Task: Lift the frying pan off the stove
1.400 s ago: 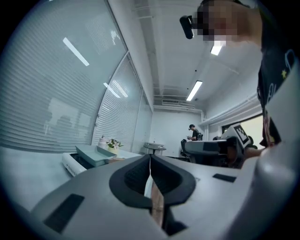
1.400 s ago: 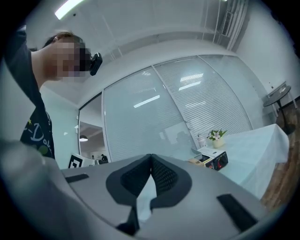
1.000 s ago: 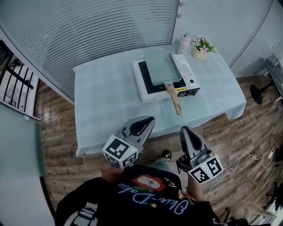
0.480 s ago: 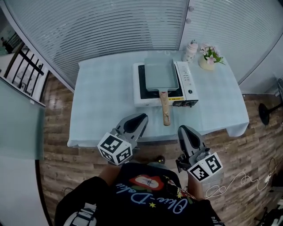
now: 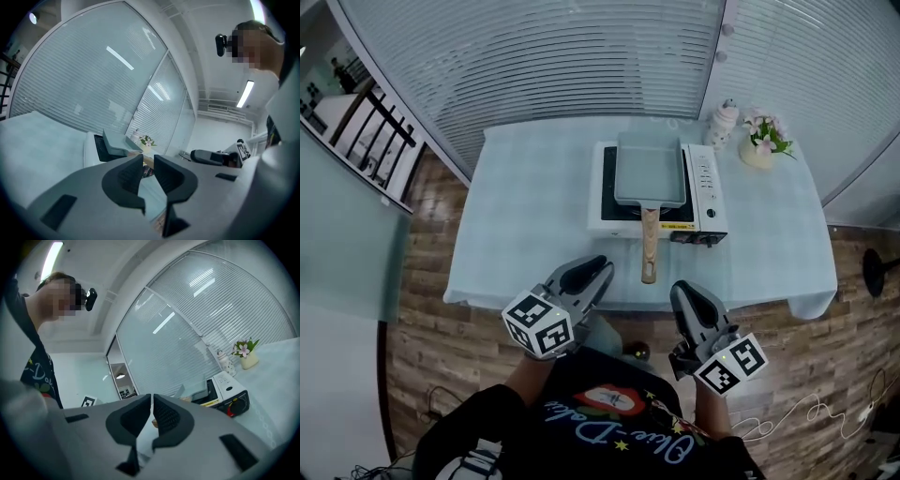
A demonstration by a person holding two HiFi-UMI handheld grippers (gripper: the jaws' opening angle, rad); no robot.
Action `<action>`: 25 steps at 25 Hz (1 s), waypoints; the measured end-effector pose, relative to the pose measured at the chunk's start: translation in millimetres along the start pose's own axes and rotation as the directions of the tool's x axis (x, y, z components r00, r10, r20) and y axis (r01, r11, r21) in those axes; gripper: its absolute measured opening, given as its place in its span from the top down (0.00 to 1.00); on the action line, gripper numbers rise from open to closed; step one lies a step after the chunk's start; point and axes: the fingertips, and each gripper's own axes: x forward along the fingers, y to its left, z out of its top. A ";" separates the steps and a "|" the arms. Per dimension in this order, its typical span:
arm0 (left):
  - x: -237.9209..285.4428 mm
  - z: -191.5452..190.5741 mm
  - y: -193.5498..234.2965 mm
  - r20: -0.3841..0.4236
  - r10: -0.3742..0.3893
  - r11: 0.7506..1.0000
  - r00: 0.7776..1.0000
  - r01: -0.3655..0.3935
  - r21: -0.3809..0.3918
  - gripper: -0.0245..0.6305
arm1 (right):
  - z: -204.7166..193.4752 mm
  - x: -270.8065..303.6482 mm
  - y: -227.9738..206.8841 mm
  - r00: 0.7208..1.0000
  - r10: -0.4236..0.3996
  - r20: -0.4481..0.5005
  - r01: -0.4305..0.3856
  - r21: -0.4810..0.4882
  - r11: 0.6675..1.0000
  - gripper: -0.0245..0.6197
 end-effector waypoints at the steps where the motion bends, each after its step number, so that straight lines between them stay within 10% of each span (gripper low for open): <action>1: 1.9 0.1 0.4 0.003 -0.007 1.000 1.000 0.007 -0.017 0.88 | -1.3 -0.1 -1.9 1.000 -0.002 -0.003 0.002 0.004 1.000 0.96; 16: 60.6 4.4 27.2 0.023 -0.199 0.912 0.980 0.193 -0.361 0.73 | -11.1 35.0 -25.3 0.999 0.013 -0.050 -0.004 0.159 0.987 0.88; 25: 88.4 -4.9 31.6 0.055 -0.249 0.794 0.967 0.236 -0.560 0.64 | -24.1 52.0 -38.8 0.996 0.042 -0.082 -0.016 0.304 0.952 0.76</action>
